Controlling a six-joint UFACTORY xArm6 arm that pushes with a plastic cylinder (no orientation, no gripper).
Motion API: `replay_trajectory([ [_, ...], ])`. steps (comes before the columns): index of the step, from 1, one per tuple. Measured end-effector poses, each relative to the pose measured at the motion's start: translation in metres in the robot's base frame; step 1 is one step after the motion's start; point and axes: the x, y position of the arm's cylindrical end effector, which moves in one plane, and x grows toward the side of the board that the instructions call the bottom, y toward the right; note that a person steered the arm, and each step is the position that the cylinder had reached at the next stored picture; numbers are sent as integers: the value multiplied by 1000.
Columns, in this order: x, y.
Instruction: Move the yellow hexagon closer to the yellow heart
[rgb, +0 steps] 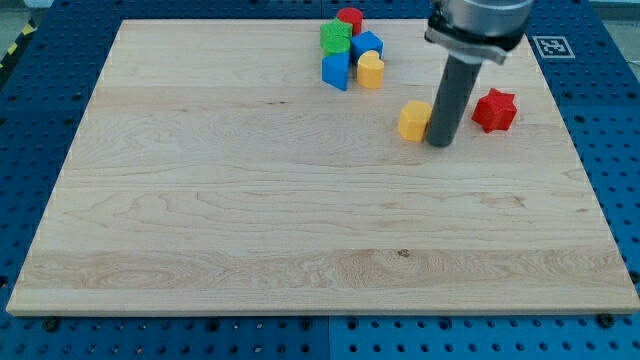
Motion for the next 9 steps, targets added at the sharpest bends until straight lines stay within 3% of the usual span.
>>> replay_trajectory([
  [2, -62, -15],
  [3, -66, -15],
  [5, -6, 2],
  [9, -21, -24],
])
